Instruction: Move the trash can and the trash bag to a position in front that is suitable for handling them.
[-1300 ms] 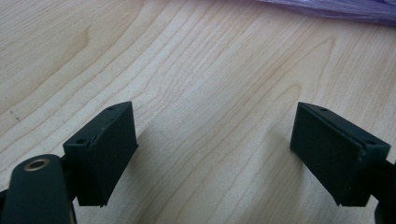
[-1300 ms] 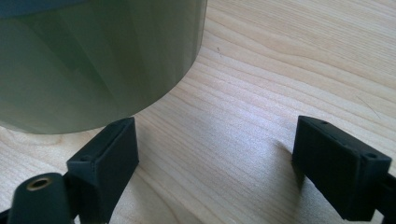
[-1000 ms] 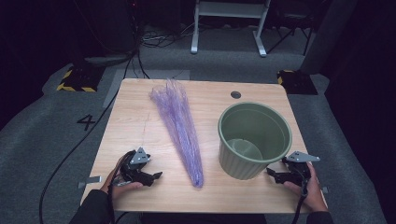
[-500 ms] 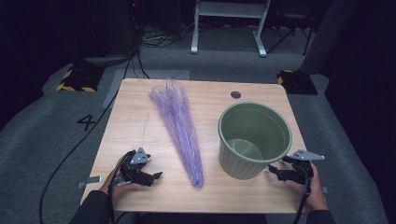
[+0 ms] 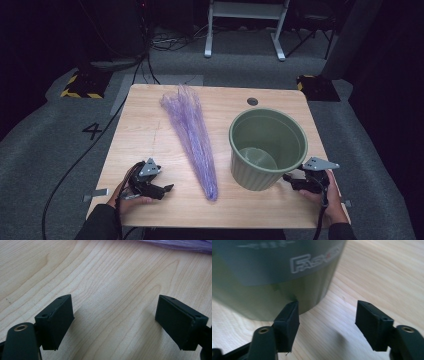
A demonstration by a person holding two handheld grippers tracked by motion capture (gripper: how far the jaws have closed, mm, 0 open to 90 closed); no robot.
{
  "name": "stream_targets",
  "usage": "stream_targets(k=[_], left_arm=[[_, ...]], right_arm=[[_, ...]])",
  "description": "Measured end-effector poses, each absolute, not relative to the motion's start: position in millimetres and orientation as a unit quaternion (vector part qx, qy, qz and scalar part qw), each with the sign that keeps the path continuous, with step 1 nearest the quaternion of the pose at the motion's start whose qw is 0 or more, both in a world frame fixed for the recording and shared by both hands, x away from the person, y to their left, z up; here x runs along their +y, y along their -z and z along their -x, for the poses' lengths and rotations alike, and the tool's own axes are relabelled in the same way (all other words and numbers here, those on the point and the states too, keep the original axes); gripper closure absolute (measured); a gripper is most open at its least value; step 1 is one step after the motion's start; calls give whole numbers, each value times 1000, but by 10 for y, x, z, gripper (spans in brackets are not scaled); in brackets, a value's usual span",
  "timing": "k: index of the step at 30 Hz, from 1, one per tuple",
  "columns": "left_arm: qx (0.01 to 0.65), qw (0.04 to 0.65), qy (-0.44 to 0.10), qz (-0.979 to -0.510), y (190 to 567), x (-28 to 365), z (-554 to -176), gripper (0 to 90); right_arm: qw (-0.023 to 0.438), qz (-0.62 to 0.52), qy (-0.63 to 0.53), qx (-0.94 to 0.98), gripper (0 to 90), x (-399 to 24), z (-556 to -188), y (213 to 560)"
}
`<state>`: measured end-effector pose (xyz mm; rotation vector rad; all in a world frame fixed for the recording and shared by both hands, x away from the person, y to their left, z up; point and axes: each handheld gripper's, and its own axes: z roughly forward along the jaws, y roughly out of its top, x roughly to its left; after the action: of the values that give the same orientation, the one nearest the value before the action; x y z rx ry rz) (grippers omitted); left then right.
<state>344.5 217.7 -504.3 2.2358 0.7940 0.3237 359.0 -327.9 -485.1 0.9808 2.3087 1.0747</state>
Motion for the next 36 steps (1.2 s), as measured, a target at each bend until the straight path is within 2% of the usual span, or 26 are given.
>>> stream_targets(k=[9, 15, 28, 36], left_arm=[[309, 365, -127, -869, 5043, 2176, -3444, 146], [309, 364, -128, -869, 5043, 2176, -3443, 147], [316, 363, -130, -867, 5042, 2141, -3460, 145], [314, 362, -128, -868, 5029, 1979, -3516, 161]], right_arm=[[211, -330, -412, 822, 421, -3132, -3609, 4844], [209, -335, -422, 816, 428, -3042, -3628, 4864], [199, -338, -424, 816, 377, -2969, -3654, 4862], [212, -352, -396, 821, 344, -3056, -3651, 4936]])
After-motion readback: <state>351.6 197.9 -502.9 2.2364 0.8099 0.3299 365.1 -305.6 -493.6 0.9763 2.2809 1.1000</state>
